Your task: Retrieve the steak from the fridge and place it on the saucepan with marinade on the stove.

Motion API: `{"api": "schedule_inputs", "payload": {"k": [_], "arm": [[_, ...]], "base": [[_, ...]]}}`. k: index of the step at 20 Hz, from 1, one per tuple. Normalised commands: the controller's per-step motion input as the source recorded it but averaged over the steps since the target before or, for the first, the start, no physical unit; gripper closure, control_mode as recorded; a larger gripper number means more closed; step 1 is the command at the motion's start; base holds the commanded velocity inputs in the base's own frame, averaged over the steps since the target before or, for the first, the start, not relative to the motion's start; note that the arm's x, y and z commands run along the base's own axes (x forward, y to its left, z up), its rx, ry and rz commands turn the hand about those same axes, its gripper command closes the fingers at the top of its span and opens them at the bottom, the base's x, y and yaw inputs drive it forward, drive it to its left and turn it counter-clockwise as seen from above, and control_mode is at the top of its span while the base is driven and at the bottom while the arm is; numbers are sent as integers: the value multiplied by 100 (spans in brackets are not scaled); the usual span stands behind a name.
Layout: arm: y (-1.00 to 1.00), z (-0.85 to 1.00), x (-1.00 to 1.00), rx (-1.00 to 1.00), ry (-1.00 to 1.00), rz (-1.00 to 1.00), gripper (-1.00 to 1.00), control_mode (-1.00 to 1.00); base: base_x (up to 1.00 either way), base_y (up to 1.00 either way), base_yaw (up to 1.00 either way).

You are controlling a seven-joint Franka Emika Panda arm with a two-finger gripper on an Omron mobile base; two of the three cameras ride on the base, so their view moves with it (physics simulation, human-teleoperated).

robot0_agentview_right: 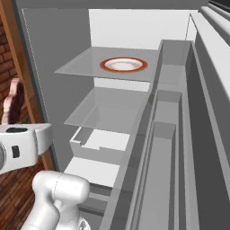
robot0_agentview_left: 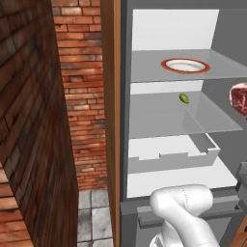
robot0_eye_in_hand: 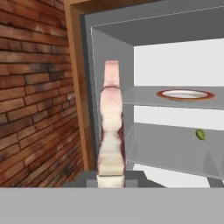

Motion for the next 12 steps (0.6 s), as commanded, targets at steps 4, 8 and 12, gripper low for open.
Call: {"api": "schedule_inputs", "payload": {"k": [4,8,12], "arm": [[1,-13,-49,0,4,0,100,-100],[-2,0,-51,0,2,0,100,-100],[0,0,-24,0,0,0,100,-100]], "base": [[0,0,0],[0,0,0],[0,0,0]]}}
